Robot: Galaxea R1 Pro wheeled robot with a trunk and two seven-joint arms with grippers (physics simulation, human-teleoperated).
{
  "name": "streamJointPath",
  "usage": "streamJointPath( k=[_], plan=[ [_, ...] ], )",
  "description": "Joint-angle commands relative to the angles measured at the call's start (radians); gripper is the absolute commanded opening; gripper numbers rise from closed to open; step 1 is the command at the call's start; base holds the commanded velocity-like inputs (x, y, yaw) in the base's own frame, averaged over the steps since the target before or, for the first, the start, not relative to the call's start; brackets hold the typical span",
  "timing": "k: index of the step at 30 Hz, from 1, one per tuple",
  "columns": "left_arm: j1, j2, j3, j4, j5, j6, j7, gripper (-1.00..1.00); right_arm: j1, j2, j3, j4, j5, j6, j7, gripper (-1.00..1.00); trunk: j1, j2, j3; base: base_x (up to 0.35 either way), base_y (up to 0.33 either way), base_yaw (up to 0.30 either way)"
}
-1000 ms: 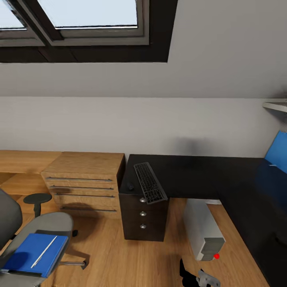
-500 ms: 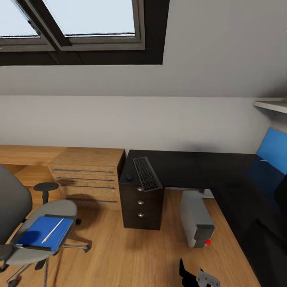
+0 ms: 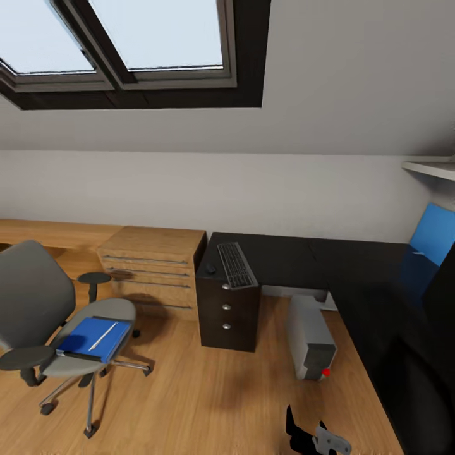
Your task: In the bedroom, organize the workspace by keeping the computer under the desk, ensuring the monitor is on the desk, placing the keyboard on the desk next to the monitor, placing the mouse on the desk next to the keyboard, moving the folder from the swivel chair onto the desk next to the mouse, stacking the notebook on top of the folder with the pen on top of the notebook, and positioning the swivel chair next to the desk.
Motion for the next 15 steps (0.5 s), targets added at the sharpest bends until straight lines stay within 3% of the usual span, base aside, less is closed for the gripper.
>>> streamJointPath(
  k=[1, 15],
  plan=[
    [0.0, 0.001, -0.004, -0.002, 0.01, 0.0, 0.006, 1.0, -0.001, 0.0, 0.002, 0.001, -0.011, -0.003, 0.01, 1.0, 0.0, -0.001, -0.001, -0.331, -0.022, 0.012],
    [0.0, 0.001, -0.003, -0.001, 0.01, -0.022, 0.006, 1.0, -0.001, 0.001, 0.002, 0.002, -0.011, -0.004, 0.01, 1.0, 0.0, -0.001, -0.001, -0.335, -0.005, 0.003]
  ],
)
